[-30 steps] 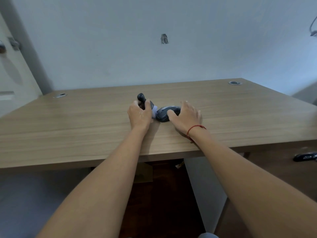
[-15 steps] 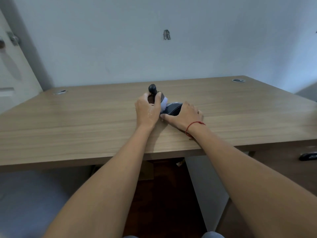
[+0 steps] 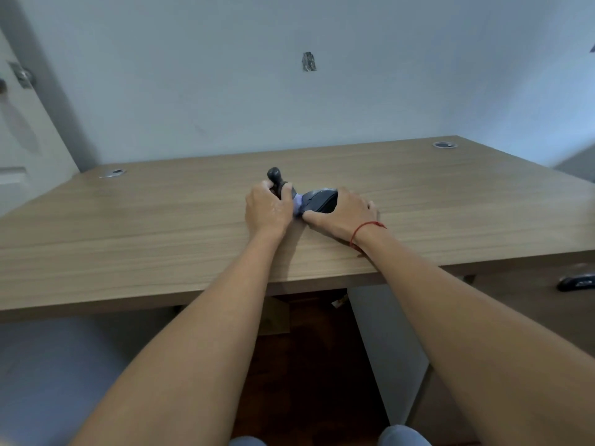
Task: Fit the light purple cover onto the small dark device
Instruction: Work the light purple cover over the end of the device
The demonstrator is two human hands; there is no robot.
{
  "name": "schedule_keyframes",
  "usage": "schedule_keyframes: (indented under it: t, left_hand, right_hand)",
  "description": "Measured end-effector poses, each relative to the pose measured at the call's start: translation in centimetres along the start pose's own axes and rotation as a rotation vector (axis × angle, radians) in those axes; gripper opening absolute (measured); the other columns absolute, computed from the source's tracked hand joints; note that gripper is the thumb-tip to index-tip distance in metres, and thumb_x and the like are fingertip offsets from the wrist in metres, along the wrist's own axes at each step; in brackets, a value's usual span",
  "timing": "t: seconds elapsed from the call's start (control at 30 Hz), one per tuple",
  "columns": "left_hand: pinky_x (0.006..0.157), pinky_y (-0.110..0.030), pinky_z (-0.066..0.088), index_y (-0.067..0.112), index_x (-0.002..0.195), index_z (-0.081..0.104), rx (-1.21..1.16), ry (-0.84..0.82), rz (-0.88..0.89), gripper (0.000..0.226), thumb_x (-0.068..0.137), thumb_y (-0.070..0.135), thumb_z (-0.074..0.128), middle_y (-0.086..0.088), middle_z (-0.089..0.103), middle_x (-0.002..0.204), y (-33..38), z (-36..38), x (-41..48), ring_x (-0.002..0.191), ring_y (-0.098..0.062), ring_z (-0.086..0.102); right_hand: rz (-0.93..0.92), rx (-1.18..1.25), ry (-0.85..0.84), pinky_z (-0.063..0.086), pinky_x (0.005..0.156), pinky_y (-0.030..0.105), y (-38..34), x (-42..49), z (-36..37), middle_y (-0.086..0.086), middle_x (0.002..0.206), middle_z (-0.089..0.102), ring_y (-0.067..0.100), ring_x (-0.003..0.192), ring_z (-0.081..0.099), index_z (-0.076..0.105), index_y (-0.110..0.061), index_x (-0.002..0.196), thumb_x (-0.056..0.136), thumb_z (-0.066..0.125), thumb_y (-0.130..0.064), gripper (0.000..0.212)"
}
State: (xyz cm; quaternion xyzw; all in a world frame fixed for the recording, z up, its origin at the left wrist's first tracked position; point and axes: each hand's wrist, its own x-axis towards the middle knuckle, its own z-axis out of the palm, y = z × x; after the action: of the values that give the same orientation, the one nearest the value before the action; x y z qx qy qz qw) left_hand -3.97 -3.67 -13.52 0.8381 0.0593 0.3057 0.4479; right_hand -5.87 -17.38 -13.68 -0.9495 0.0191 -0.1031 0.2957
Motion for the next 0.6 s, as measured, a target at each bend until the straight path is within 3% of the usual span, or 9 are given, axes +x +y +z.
schedule_keyframes:
  t: [0.07, 0.2, 0.37, 0.5, 0.6]
  left_hand:
    - [0.075, -0.037, 0.054, 0.005, 0.09, 0.067, -0.003, 0.01, 0.0, 0.031, 0.084, 0.034, 0.06, -0.011, 0.072, 0.091, 0.0, 0.0, 0.0, 0.088, -0.028, 0.067]
    - [0.075, -0.029, 0.054, 0.005, 0.094, 0.069, -0.274, -0.015, -0.013, 0.027, 0.084, 0.03, 0.063, -0.007, 0.071, 0.086, 0.8, -0.3, -0.1, 0.082, -0.019, 0.068]
    - [0.08, -0.035, 0.056, 0.005, 0.093, 0.069, -0.184, -0.069, -0.078, 0.032, 0.08, 0.034, 0.064, -0.008, 0.073, 0.092, -0.3, 0.0, 0.4, 0.085, -0.023, 0.068]
    - [0.082, -0.028, 0.053, 0.007, 0.102, 0.066, -0.306, -0.044, -0.067, 0.031, 0.083, 0.032, 0.064, -0.008, 0.072, 0.099, 0.4, -0.2, 0.1, 0.091, -0.017, 0.067]
    - [0.076, -0.024, 0.048, 0.007, 0.104, 0.063, -0.231, -0.105, -0.006, 0.029, 0.087, 0.029, 0.062, -0.005, 0.068, 0.097, 0.5, -0.2, -0.2, 0.085, -0.015, 0.064]
  right_hand:
    - [-0.011, 0.002, -0.008, 0.039, 0.107, 0.045, 0.0, -0.1, -0.1, 0.004, 0.124, 0.063, 0.028, 0.119, 0.056, 0.055, -0.017, 0.126, 0.069, 0.062, -0.068, 0.077]
    - [-0.017, 0.011, -0.033, 0.035, 0.11, 0.048, 0.0, -0.1, 0.0, 0.005, 0.125, 0.062, 0.028, 0.12, 0.055, 0.054, -0.017, 0.126, 0.069, 0.059, -0.068, 0.077]
    - [-0.033, 0.02, -0.048, 0.032, 0.113, 0.049, 0.1, -0.1, -0.2, 0.007, 0.133, 0.057, 0.029, 0.125, 0.051, 0.05, -0.016, 0.133, 0.073, 0.061, -0.066, 0.078]
    - [-0.046, 0.01, -0.074, 0.028, 0.115, 0.051, 0.1, -0.1, -0.2, 0.007, 0.135, 0.056, 0.029, 0.127, 0.051, 0.05, -0.018, 0.133, 0.072, 0.058, -0.067, 0.079]
    - [-0.056, 0.015, -0.076, 0.027, 0.115, 0.055, 0.0, 0.0, 0.0, 0.005, 0.133, 0.059, 0.028, 0.125, 0.053, 0.052, -0.019, 0.129, 0.065, 0.049, -0.071, 0.082]
